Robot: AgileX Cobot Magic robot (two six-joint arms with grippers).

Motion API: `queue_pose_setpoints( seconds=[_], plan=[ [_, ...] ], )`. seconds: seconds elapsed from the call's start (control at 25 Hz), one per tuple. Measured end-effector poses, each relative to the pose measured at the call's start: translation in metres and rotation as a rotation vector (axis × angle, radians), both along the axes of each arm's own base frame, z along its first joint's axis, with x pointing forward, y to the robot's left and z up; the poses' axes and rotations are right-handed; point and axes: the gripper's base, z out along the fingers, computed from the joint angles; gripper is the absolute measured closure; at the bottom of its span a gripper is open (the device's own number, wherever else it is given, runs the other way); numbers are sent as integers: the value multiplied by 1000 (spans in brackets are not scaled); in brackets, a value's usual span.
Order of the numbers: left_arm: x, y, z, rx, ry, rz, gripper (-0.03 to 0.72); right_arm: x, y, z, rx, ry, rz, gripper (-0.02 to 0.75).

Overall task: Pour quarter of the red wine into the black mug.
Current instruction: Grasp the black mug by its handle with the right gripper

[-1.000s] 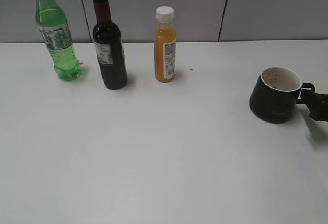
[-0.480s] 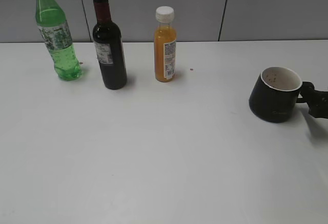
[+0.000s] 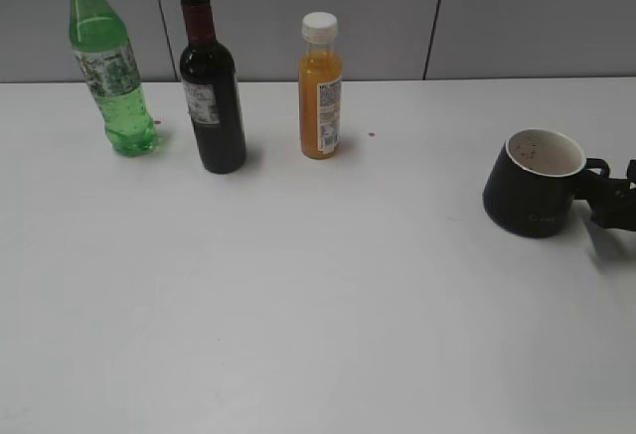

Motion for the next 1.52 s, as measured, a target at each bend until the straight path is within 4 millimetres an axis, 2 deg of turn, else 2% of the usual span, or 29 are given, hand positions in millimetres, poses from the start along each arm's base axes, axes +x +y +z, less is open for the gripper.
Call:
queue_pose_setpoints(
  seconds=[0.48, 0.76, 1.04, 1.12, 1.2, 1.28, 1.4, 1.44, 1.52],
  plan=[
    [0, 0, 0, 0, 0, 0, 99, 11, -2, -4, 2, -15, 21, 151],
    [0, 0, 0, 0, 0, 0, 99, 22, 5, -10, 7, -23, 49, 151],
    [0, 0, 0, 0, 0, 0, 99, 24, 7, -10, 8, -26, 48, 171],
    [0, 0, 0, 1, 0, -1, 99, 24, 7, -10, 8, -26, 48, 214],
    [0, 0, 0, 0, 0, 0, 99, 24, 7, -10, 8, -24, 48, 295],
    [0, 0, 0, 1, 0, 0, 99, 24, 8, -11, 9, -22, 49, 407],
    [0, 0, 0, 1, 0, -1, 99, 24, 8, -11, 9, -25, 52, 630],
    [0, 0, 0, 0, 0, 0, 99, 24, 8, -11, 10, -25, 52, 666],
    [0, 0, 0, 0, 0, 0, 99, 24, 8, -11, 10, -25, 52, 666]
  ],
)
